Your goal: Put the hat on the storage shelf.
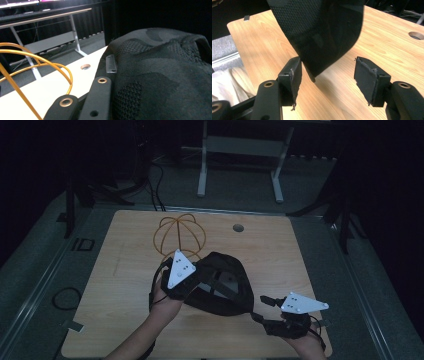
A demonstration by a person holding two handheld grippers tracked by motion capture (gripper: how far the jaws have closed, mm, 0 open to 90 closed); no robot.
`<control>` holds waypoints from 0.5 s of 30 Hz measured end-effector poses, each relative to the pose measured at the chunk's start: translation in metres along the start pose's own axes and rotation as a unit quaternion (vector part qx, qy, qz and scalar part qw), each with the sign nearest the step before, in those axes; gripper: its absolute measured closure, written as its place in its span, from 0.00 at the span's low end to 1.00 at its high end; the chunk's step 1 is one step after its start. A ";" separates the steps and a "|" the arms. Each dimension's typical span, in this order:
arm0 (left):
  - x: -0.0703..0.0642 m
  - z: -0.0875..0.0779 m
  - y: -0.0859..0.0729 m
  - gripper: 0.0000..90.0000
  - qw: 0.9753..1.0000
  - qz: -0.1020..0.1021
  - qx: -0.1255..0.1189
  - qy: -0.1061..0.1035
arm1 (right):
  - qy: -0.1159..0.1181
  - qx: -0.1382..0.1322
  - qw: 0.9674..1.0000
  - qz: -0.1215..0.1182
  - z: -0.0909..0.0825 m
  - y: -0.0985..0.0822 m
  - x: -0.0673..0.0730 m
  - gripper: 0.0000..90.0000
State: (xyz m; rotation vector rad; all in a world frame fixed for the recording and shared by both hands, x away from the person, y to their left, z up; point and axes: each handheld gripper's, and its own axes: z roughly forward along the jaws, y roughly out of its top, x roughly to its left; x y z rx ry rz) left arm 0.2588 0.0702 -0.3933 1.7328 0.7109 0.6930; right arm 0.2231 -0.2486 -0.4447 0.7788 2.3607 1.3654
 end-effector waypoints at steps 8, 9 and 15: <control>0.018 -0.010 -0.007 0.99 1.000 -0.013 -0.006 -0.008 | -0.016 -0.014 1.000 0.003 -0.021 0.004 -0.011 0.45; 0.019 -0.011 -0.008 0.99 1.000 -0.009 -0.006 -0.014 | -0.023 -0.014 1.000 0.002 -0.023 0.004 -0.012 0.45; 0.028 -0.019 -0.012 0.99 0.996 0.016 -0.021 -0.082 | -0.033 -0.031 0.999 -0.010 -0.032 0.015 -0.018 0.47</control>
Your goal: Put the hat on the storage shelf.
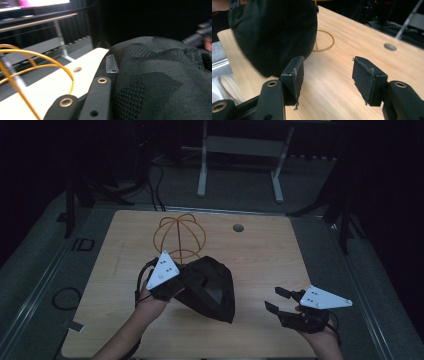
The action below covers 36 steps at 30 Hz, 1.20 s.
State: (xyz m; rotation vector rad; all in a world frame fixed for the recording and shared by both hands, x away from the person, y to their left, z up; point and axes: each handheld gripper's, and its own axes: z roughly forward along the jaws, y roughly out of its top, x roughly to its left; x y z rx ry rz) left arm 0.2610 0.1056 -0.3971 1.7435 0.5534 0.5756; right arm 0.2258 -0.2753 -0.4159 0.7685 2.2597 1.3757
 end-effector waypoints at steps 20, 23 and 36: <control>0.006 -0.005 -0.001 0.99 0.982 -0.006 -0.044 -0.182 | 0.090 -0.005 0.989 -0.116 0.038 0.056 0.046 0.49; 0.005 -0.005 0.001 0.99 0.982 -0.002 -0.047 -0.183 | 0.095 -0.005 0.987 -0.127 0.041 0.060 0.048 0.53; 0.001 -0.001 0.006 0.99 0.982 0.009 -0.040 -0.184 | 0.112 -0.018 0.979 -0.169 0.042 0.063 0.051 0.73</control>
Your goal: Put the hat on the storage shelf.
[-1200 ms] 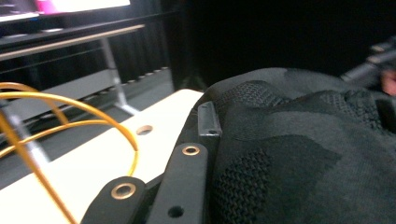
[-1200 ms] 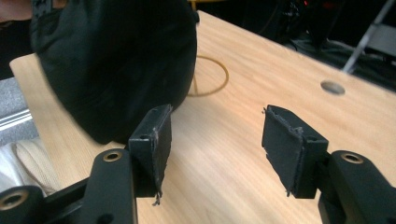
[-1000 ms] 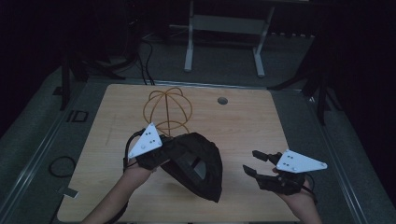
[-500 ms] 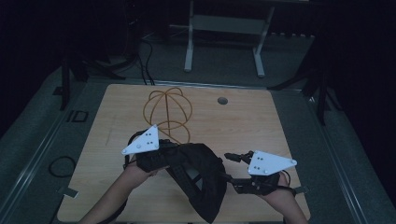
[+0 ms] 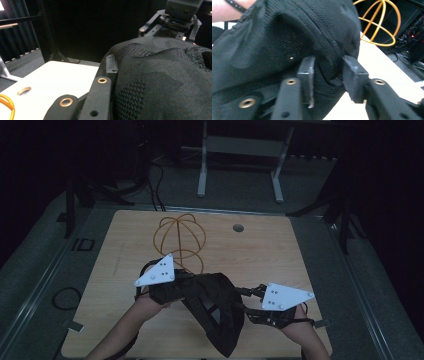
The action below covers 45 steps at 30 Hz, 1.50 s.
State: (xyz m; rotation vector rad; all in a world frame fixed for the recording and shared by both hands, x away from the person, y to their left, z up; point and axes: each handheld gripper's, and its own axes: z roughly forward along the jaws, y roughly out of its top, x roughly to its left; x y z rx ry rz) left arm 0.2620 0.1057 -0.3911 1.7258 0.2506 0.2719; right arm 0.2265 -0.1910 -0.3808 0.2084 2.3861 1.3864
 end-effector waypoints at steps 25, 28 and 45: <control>0.005 -0.005 -0.006 0.62 0.994 0.000 0.060 0.092 | -0.016 -0.010 0.999 0.041 -0.016 -0.005 -0.015 0.99; 0.006 -0.008 -0.007 0.59 0.992 0.004 0.064 0.112 | -0.027 -0.011 0.998 0.048 -0.020 -0.006 -0.018 0.99; 0.003 -0.029 -0.035 0.50 0.981 0.008 0.111 0.161 | -0.096 -0.026 0.990 0.102 -0.040 -0.005 -0.053 0.99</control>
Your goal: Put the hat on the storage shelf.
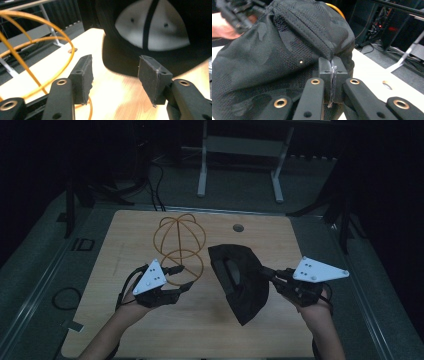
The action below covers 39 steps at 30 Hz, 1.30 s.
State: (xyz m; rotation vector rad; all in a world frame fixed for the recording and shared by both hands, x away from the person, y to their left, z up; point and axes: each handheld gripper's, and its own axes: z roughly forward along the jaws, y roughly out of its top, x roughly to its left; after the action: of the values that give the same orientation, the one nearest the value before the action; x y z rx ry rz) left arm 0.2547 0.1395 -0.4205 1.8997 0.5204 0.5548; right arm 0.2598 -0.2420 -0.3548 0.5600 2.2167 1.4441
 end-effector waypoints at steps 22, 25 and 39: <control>-0.003 -0.018 -0.086 0.03 0.993 -0.078 0.033 0.079 | -0.079 0.006 0.997 0.010 0.053 0.068 -0.048 0.99; -0.003 -0.022 -0.099 0.03 0.991 -0.096 0.027 0.093 | -0.079 0.003 0.997 0.012 0.061 0.080 -0.053 0.99; 0.002 -0.024 -0.130 0.03 0.985 -0.122 0.038 0.118 | -0.063 0.031 0.997 -0.010 0.122 0.128 -0.043 0.99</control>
State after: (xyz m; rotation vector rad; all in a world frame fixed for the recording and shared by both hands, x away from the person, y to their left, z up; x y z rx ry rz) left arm 0.2286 0.2056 -0.5319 1.8172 0.9264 0.6089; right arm 0.3755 -0.1263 -0.2748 0.6299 2.1679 1.2969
